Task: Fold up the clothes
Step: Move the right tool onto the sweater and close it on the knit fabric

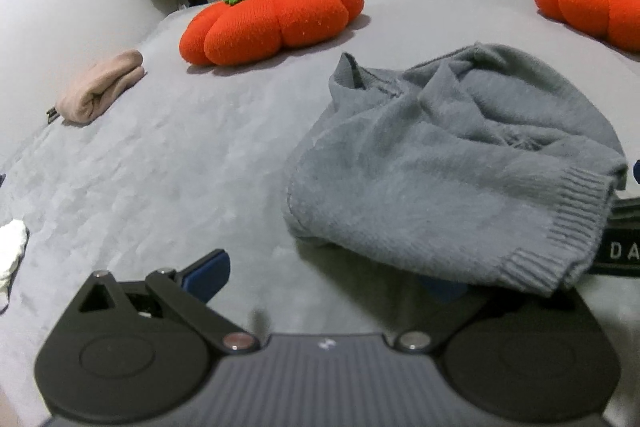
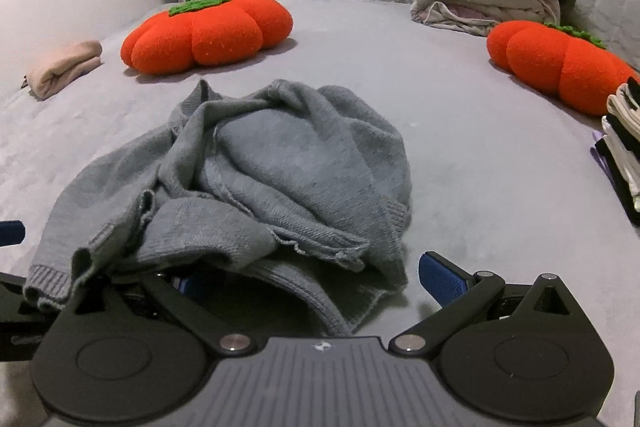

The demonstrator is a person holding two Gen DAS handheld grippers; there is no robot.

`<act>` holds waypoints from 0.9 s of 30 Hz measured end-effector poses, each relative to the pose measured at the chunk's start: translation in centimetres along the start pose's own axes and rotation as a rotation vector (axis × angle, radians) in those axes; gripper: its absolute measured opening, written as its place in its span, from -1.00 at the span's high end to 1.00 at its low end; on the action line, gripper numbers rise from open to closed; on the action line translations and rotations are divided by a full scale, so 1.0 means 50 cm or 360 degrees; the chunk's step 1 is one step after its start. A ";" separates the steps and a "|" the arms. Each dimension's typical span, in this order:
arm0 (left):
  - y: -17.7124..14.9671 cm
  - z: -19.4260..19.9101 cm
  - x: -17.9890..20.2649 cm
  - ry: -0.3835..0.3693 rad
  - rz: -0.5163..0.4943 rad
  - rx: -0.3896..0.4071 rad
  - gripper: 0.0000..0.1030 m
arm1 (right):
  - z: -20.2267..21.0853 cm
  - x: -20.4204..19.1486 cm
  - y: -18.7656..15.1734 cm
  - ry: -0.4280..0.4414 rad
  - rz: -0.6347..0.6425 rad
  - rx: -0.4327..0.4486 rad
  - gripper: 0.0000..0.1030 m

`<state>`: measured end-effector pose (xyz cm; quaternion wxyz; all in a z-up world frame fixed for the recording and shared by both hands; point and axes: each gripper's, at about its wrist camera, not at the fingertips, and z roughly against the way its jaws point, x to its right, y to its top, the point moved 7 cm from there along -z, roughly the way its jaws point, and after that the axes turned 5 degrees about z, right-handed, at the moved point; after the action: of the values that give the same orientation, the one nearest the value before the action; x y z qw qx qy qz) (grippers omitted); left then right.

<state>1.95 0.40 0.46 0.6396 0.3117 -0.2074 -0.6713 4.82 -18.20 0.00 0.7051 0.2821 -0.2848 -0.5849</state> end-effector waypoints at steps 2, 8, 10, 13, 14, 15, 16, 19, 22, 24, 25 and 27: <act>0.002 0.005 -0.002 0.0001 -0.0020 0.0015 -1.00 | 0.002 0.001 0.002 0.0005 -0.0010 0.0005 -1.00; 0.005 0.015 -0.013 -0.0011 -0.0026 0.0035 -1.00 | 0.011 0.004 0.009 0.0016 -0.0029 0.0031 -1.00; 0.007 0.017 -0.014 -0.0015 -0.0023 0.0044 -1.00 | 0.013 0.007 0.011 0.0013 -0.0034 0.0042 -1.00; 0.013 0.024 -0.016 -0.0036 -0.0018 0.0063 -1.00 | 0.015 0.011 0.014 0.0017 -0.0051 0.0051 -1.00; 0.017 0.028 -0.016 -0.0047 -0.0021 0.0080 -1.00 | 0.016 0.012 0.015 0.0020 -0.0059 0.0057 -1.00; 0.021 0.032 -0.017 -0.0055 -0.0027 0.0101 -1.00 | 0.019 0.015 0.018 0.0025 -0.0072 0.0068 -1.00; 0.026 0.037 -0.017 -0.0062 -0.0034 0.0123 -1.00 | 0.021 0.017 0.019 0.0029 -0.0083 0.0079 -1.00; 0.036 0.041 -0.016 -0.0076 -0.0061 0.0165 -1.00 | 0.026 0.025 0.026 0.0042 -0.0114 0.0114 -1.00; 0.036 0.037 -0.016 -0.0112 -0.0062 0.0148 -1.00 | 0.029 0.029 0.030 0.0051 -0.0129 0.0141 -1.00; 0.036 0.035 -0.015 -0.0131 -0.0062 0.0145 -1.00 | 0.030 0.029 0.032 0.0056 -0.0130 0.0147 -1.00; 0.036 0.036 -0.013 -0.0139 -0.0067 0.0151 -1.00 | 0.030 0.029 0.033 0.0059 -0.0128 0.0151 -1.00; 0.035 0.039 -0.004 -0.0171 -0.0095 0.0163 -1.00 | 0.033 0.028 0.035 0.0061 -0.0123 0.0165 -0.96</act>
<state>1.93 0.20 3.08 0.5905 0.3136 -0.2660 -0.6944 4.99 -19.44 2.49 0.6717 0.3403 -0.2900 -0.5906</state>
